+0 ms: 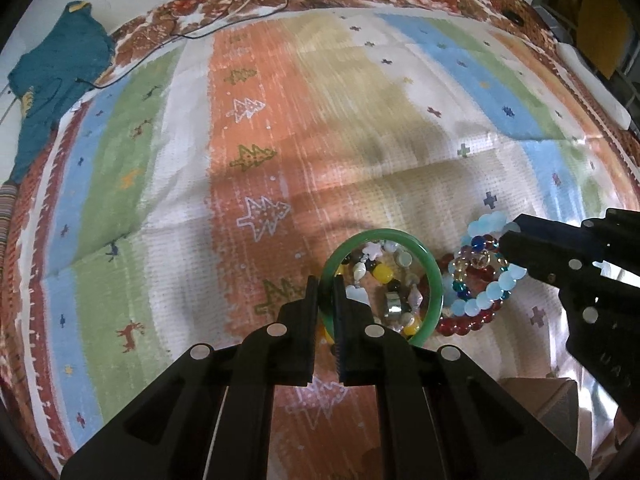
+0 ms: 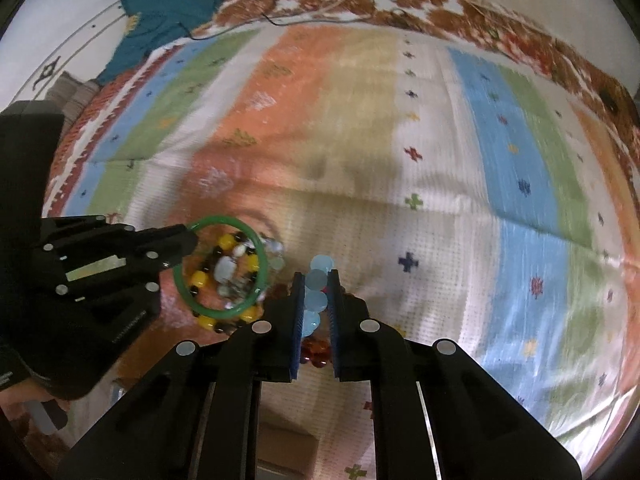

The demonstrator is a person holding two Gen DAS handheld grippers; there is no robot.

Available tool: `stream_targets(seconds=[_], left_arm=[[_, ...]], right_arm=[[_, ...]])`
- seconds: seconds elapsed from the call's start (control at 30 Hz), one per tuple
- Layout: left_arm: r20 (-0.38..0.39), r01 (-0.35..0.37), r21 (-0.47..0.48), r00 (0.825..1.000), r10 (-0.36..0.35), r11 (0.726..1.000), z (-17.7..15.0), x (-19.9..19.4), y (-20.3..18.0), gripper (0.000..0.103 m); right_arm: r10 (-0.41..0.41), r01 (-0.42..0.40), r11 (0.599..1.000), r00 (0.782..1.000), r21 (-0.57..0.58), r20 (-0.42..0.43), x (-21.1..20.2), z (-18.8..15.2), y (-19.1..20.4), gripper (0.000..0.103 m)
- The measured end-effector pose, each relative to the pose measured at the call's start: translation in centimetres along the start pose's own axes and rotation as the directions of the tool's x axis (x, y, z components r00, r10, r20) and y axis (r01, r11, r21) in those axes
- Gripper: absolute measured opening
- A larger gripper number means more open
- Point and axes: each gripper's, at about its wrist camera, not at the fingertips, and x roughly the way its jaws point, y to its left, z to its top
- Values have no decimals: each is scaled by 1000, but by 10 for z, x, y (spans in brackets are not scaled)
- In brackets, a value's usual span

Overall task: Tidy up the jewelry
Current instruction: 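Lift the bangle with the left gripper while the right gripper lifts the blue bracelet toward the tin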

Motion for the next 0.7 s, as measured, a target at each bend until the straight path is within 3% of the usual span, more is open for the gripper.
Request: stream_targets(seconds=[0.37, 0.7], left_arm=[[26, -15, -22, 1000, 15, 1000, -3, -20, 4, 6], [65, -27, -27, 997, 29, 999, -12, -48, -2, 6]], right_arm=[[8, -8, 1000, 999, -5, 48, -23, 1, 4, 12], [-44, 44, 999, 994, -5, 97, -46, -11, -1, 12]])
